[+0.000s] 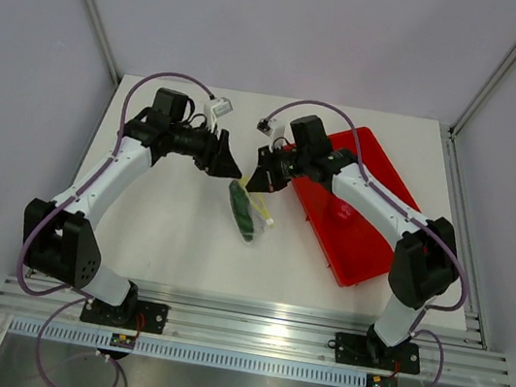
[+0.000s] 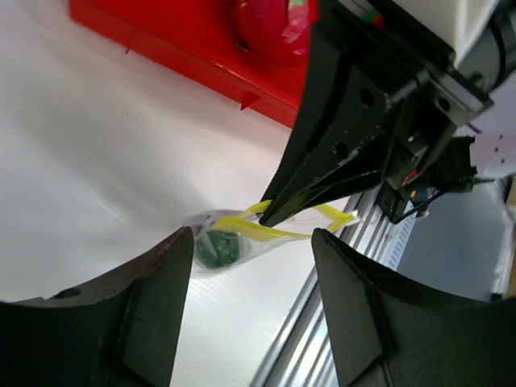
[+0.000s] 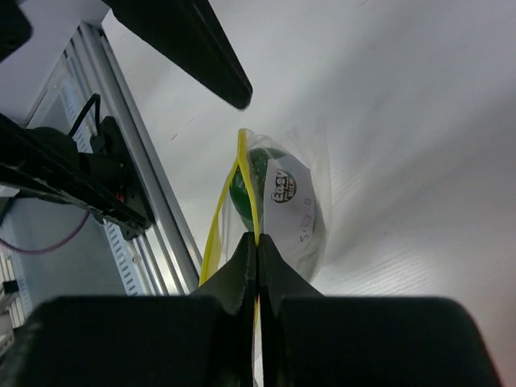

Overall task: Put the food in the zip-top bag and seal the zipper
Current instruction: Zip the zipper food storage bag at the center of the board.

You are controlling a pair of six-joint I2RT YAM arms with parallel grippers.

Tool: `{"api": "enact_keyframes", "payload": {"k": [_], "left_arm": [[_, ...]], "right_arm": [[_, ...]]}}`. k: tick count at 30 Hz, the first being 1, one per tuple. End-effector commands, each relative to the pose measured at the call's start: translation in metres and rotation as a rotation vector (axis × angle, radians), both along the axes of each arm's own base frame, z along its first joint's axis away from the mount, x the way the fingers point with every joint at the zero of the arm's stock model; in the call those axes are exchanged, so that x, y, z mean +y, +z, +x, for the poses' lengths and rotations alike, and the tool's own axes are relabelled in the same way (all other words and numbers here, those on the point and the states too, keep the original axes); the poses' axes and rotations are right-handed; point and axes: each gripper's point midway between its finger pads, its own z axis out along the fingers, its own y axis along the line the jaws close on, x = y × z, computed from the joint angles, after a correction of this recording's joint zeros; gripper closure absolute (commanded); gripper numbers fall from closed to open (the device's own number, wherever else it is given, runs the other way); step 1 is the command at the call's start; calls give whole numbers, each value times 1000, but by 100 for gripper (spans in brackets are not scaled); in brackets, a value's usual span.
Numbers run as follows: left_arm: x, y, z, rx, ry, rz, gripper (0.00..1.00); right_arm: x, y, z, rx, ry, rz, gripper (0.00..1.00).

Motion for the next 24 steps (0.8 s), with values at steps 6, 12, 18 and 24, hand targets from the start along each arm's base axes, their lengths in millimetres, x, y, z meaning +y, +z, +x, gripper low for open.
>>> {"api": "enact_keyframes", "payload": {"k": [6, 12, 18, 24], "left_arm": [[-7, 33, -47, -370, -375, -134, 43], [-6, 34, -50, -439, -405, -151, 45], [-6, 31, -59, -424, -454, -185, 45], [-8, 28, -59, -408, -459, -197, 43]], "right_arm": [[-6, 27, -24, -3, 222, 15, 100], [-11, 41, -33, 1, 265, 46, 100], [-15, 42, -39, 21, 297, 36, 100], [-13, 48, -42, 27, 326, 61, 100]]}}
